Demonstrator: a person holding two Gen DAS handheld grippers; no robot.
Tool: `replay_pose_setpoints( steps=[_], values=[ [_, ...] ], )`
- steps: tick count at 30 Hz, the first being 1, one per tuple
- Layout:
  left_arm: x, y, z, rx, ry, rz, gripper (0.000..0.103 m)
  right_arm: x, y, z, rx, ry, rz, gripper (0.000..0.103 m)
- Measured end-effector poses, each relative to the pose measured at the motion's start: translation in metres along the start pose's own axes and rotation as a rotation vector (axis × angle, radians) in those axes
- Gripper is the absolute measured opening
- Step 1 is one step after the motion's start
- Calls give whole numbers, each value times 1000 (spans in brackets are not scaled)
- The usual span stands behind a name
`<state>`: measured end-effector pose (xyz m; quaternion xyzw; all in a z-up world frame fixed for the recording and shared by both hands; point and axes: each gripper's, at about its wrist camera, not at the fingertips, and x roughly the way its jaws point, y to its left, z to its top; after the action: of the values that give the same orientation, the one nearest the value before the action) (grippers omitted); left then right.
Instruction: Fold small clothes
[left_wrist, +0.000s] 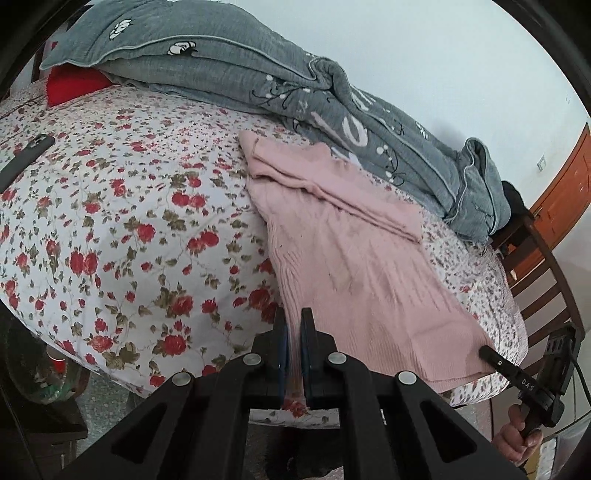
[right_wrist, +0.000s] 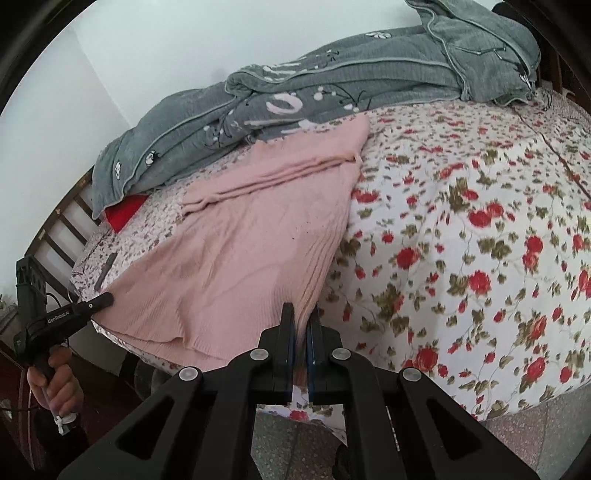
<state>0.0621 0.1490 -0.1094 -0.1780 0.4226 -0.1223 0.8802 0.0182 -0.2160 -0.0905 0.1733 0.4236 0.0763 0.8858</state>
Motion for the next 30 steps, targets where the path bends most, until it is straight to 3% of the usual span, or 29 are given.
replay_pose_setpoints(
  steps=[17,30],
  values=[
    [-11,-5,35,-41,-66,-82,7,-17,9,43,2,-75,32,5],
    [6,-9,100,-53,-131,-98,7,-1,11,110,5,-159,55,5]
  ],
)
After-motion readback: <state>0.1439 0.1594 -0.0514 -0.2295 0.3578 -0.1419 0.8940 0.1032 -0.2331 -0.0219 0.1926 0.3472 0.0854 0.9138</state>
